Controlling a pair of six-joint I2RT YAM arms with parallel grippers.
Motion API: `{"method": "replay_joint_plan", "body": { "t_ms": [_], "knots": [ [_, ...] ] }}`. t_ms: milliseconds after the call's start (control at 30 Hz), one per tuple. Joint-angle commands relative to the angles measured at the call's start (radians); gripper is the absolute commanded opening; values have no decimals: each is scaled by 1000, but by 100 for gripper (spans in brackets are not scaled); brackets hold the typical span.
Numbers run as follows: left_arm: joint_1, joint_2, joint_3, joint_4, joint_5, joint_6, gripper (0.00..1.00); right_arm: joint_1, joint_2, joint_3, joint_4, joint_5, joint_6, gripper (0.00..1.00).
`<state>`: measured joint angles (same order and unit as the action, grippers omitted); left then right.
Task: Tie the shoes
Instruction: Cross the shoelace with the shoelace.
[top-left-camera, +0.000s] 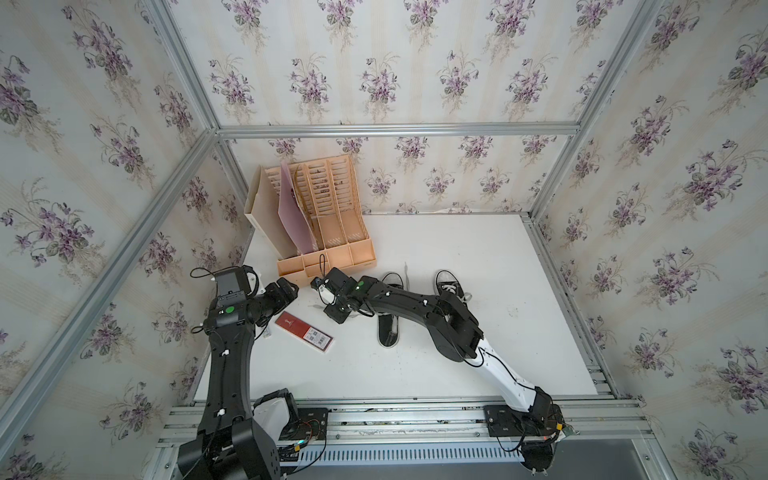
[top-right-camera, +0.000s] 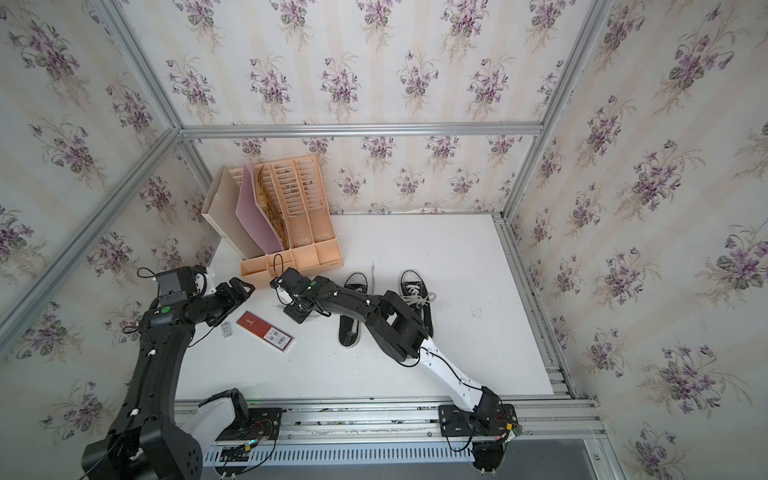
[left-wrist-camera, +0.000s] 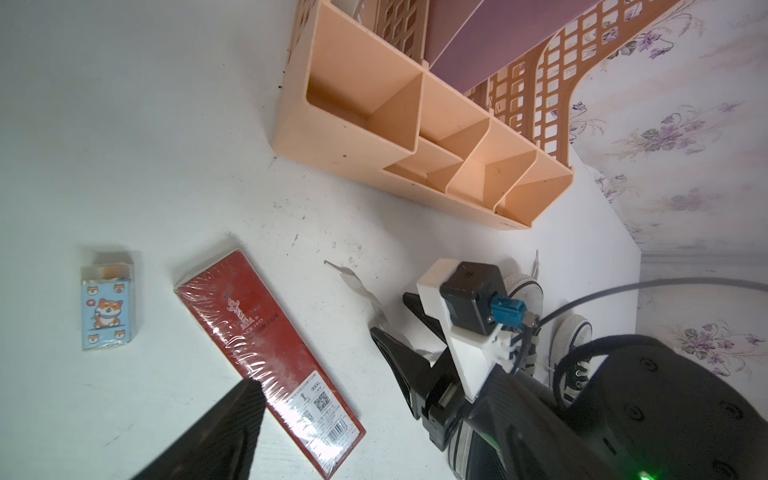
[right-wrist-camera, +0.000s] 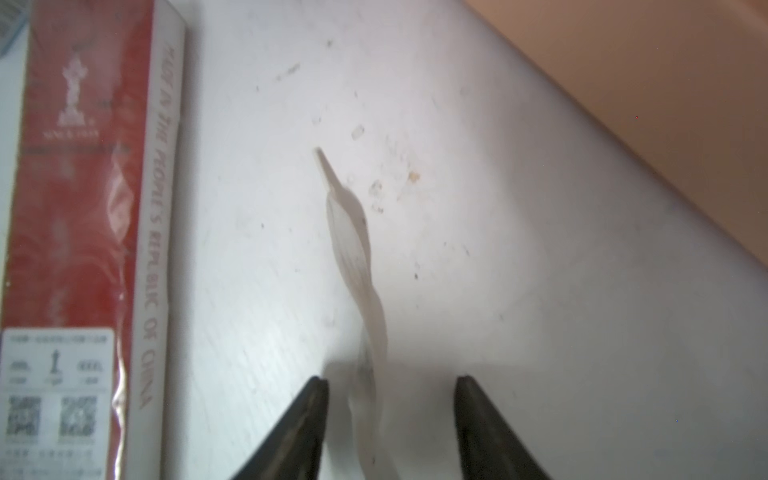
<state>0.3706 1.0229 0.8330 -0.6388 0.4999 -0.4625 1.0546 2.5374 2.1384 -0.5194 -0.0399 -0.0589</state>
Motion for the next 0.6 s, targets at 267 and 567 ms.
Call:
{"method": "replay_joint_plan", "body": {
  "t_ms": [267, 567],
  "knots": [
    [-6, -6, -13, 155, 237, 65, 90, -138, -220, -21, -60, -61, 258, 0],
    [-244, 42, -48, 352, 395, 91, 89, -314, -520, -252, 46, -163, 513, 0]
  ]
}}
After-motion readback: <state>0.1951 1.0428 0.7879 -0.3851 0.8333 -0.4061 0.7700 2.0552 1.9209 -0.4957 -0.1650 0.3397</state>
